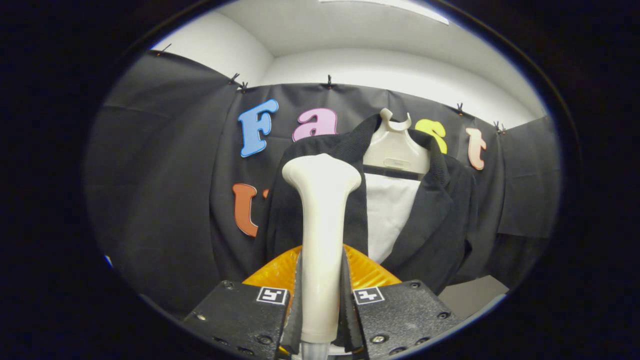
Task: Iron the clothes twice with a garment steamer, once on the left side and once on the right side.
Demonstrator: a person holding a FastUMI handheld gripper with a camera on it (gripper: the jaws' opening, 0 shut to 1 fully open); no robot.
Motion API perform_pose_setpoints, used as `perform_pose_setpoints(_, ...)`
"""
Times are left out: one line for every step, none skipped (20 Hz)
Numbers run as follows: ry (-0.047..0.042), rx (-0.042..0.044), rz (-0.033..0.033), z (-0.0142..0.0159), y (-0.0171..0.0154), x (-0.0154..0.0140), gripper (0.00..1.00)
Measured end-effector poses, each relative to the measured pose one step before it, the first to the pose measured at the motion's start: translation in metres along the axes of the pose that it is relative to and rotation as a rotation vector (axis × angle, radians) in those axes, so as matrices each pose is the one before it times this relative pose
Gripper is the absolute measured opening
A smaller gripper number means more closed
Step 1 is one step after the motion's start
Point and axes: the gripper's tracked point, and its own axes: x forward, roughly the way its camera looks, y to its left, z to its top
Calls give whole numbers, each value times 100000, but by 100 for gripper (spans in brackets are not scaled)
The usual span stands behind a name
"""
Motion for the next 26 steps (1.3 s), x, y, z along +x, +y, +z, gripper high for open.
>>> perform_pose_setpoints(472,-118,-128,-316,29,-42,35)
perform_pose_setpoints(372,-282,-256,-288,-65,-78,35)
perform_pose_setpoints(390,-115,-114,-302,-45,-81,35)
perform_pose_setpoints(689,215,49,-405,16,-65,35)
perform_pose_setpoints(1088,637,145,-505,12,-78,35)
perform_pose_setpoints(1159,1158,15,-597,-60,-87,35)
perform_pose_setpoints(670,153,-261,-402,-79,-82,35)
perform_pose_setpoints(786,172,-202,-468,-81,-15,35)
perform_pose_setpoints(926,447,46,-492,-36,-104,35)
perform_pose_setpoints(893,420,81,-520,-52,-38,35)
perform_pose_setpoints(900,328,-80,-476,-60,-118,35)
perform_pose_setpoints(684,218,-105,-460,-46,-128,35)
perform_pose_setpoints(704,103,-48,-501,-4,-102,35)
perform_pose_setpoints(769,72,-71,-609,-28,-101,35)
perform_pose_setpoints(833,24,-73,-468,22,48,35)
perform_pose_setpoints(905,55,-19,-595,16,-102,35)
perform_pose_setpoints(836,111,-23,-595,16,-25,35)
perform_pose_setpoints(855,-299,-136,-538,46,-38,35)
perform_pose_setpoints(763,-547,0,-521,68,-67,35)
perform_pose_setpoints(574,-798,143,-494,182,-18,35)
perform_pose_setpoints(659,-619,63,-504,63,-26,35)
perform_pose_setpoints(679,-232,-13,-605,-4,-53,35)
perform_pose_setpoints(739,-341,-107,-473,-46,9,35)
perform_pose_setpoints(755,-98,-90,-516,7,43,35)
perform_pose_setpoints(812,-136,46,-475,-30,73,35)
perform_pose_setpoints(883,188,-106,-618,-59,-101,35)
